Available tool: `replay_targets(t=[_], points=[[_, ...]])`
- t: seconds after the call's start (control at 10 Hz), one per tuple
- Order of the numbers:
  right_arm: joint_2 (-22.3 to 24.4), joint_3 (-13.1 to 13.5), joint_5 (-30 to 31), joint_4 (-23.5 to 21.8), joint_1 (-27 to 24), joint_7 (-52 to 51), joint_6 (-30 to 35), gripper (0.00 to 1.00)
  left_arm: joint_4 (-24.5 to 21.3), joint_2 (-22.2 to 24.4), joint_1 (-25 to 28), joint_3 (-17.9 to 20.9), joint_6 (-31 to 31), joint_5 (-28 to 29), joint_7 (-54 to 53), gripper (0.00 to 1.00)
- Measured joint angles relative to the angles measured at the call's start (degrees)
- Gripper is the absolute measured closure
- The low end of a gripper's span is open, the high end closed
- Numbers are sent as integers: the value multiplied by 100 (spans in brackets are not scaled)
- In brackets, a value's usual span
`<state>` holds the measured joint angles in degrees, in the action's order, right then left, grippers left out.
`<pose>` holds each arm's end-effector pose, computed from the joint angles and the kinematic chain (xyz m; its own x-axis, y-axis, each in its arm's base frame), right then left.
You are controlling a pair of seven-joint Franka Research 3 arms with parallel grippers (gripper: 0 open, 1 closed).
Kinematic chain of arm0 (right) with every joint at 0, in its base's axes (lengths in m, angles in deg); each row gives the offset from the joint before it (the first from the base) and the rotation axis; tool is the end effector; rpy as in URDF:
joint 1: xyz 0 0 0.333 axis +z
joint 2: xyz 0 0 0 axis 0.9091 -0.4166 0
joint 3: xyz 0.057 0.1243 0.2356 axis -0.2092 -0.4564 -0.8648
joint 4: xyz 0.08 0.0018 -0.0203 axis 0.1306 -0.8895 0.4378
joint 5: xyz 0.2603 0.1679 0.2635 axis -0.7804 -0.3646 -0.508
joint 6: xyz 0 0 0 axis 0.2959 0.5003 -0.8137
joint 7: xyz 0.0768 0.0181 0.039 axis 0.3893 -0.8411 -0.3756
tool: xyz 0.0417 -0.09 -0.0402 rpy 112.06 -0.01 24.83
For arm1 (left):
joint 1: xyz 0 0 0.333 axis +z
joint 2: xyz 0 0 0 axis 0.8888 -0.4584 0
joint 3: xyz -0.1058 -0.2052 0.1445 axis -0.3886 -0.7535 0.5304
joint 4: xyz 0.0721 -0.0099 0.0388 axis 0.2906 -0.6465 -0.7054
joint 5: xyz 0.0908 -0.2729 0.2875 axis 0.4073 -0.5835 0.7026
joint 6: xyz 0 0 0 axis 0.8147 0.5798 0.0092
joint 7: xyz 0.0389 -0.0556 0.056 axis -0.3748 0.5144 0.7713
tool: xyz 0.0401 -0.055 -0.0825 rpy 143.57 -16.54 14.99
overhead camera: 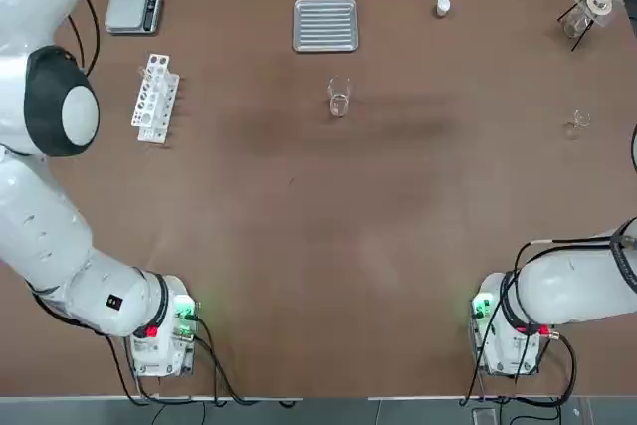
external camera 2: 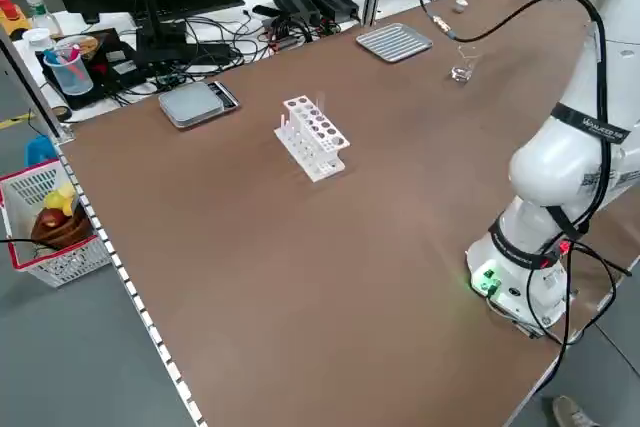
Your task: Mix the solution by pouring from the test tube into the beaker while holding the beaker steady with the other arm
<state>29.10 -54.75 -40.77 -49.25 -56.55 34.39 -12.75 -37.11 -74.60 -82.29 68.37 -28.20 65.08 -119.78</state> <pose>0.5758 0.0303 0.5817 0.9983 -0.0512 0.0265 -0.0510 -0.9987 -0.0091 0.6586 -0.1199 0.4775 0.4962 -0.8216 0.2806 -0.8532 -0.5213 -0.0176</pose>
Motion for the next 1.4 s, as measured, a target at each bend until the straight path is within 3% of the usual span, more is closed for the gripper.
replay_targets(t=[0.2, 1.0, 1.2, 1.4], points=[[0, 0, 0, 0, -1, 0, -4, 0, 271, 17, -29, -27, 130, 645, 1089, 0], [0, -14, 0, 0, -1, 0, -65, 0, 376, 179, 422, 71, 683, 861, 3053, 0], [0, -15, 0, 0, -1, 0, -66, 0, 379, 338, 427, 46, 790, 1348, 3186, 0], [0, -21, 0, -1, 0, 0, -74, 0, 384, 481, 631, 0, 922, 1422, 3229, 0]])
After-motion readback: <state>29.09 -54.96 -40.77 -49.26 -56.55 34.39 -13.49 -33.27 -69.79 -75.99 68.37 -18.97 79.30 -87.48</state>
